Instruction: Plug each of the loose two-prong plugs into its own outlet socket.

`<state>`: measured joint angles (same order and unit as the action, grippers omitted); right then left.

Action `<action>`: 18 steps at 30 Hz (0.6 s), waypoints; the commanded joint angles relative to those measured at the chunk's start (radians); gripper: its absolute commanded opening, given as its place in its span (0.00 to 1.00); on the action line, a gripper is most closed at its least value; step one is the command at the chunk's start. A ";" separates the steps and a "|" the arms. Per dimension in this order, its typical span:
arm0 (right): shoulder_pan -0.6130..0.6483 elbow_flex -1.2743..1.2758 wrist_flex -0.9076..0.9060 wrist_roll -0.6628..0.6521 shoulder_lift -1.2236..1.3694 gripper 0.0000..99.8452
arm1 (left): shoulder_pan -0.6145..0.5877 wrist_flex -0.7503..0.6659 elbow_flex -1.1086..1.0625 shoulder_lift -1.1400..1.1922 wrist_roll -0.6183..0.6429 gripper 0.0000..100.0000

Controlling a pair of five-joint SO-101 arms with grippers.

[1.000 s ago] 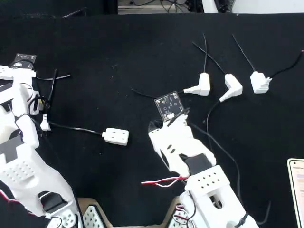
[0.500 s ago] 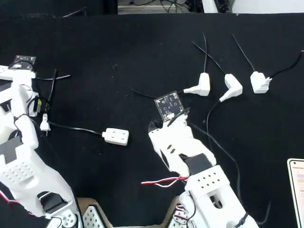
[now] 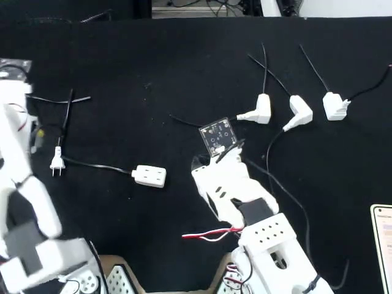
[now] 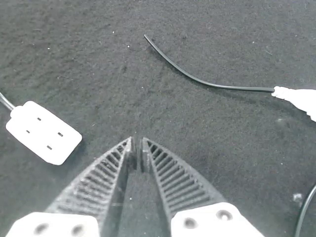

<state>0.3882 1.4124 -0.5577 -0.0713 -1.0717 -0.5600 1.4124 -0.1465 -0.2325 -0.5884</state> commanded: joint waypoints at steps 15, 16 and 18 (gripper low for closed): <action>-0.525 -0.329 -0.491 -0.275 -0.027 0.01 | 0.819 -0.063 -0.288 -0.299 0.347 0.03; -0.548 -0.309 -0.485 -0.282 -0.028 0.01 | 0.857 -0.101 -0.308 -0.299 0.364 0.03; -0.571 -0.277 -0.483 -0.288 -0.028 0.01 | 0.926 -0.167 -0.340 -0.292 0.387 0.03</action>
<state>-0.1274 1.1377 -1.0303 -0.3337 -1.0794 0.2624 1.3433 -0.4718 -0.5010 -0.2509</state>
